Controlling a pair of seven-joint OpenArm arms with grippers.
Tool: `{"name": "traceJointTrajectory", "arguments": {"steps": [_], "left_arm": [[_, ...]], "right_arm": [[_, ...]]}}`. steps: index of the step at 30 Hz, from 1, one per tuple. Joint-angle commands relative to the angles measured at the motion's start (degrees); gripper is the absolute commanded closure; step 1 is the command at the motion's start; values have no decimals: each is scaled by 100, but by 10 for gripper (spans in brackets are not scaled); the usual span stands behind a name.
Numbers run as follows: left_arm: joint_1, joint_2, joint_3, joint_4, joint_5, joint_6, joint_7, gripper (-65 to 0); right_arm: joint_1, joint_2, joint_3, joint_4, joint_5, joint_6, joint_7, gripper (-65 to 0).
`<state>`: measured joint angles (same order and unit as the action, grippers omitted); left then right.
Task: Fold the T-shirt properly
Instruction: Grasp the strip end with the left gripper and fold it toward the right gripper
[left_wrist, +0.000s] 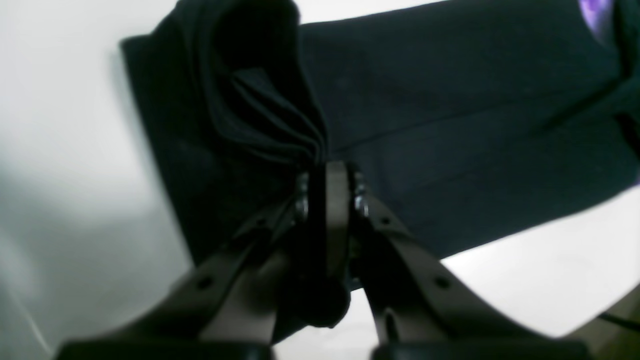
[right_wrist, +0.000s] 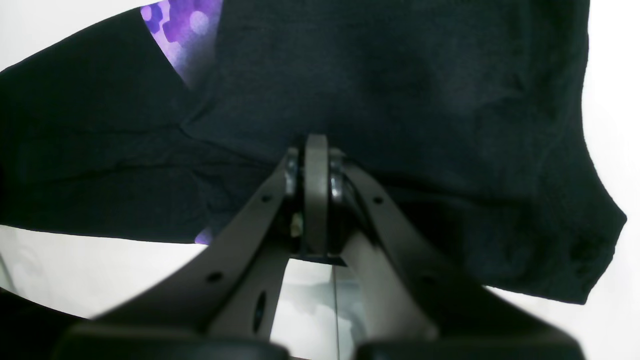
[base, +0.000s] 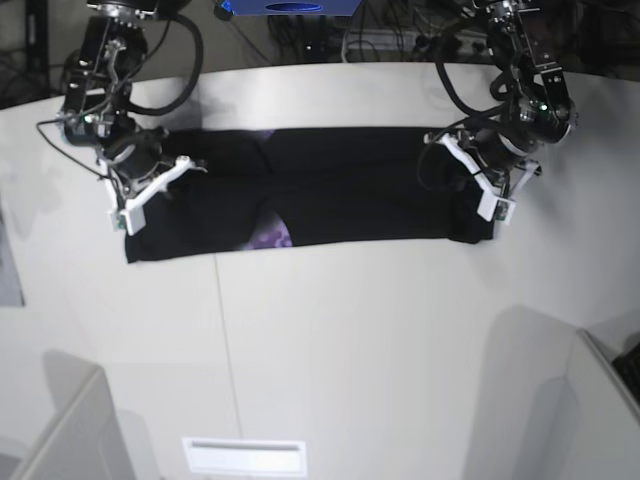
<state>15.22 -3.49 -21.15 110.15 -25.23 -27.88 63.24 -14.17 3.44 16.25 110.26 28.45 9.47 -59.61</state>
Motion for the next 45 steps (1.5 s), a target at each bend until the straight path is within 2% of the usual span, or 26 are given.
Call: {"name": "traceJointTrajectory", "arguments": {"steps": [1, 9, 16, 23, 30, 34, 36, 45], "left_arm": [[-50, 1, 97, 93, -110, 67, -113, 0], [-234, 186, 677, 84, -110, 331, -96, 0], [-340, 195, 1178, 67, -74, 340, -96, 0], [-489, 555, 1214, -180, -66, 340, -96, 0], [-604, 590, 1618, -373, -66, 348, -96, 0], [-621, 643, 1934, -373, -101, 849, -113, 0], [-648, 669, 2110, -373, -110, 972, -122, 0], [-779, 837, 2444, -461, -83, 990, -105, 0]], "right_arm": [[50, 29, 14, 91, 78, 24, 102, 0], [50, 29, 14, 91, 78, 24, 102, 0], [42, 29, 14, 82, 78, 24, 102, 0], [42, 29, 14, 82, 78, 24, 102, 0], [42, 38, 14, 82, 78, 24, 102, 0], [42, 38, 14, 82, 78, 24, 102, 0], [42, 47, 14, 82, 78, 24, 102, 0], [42, 47, 23, 73, 78, 24, 102, 0]]}}
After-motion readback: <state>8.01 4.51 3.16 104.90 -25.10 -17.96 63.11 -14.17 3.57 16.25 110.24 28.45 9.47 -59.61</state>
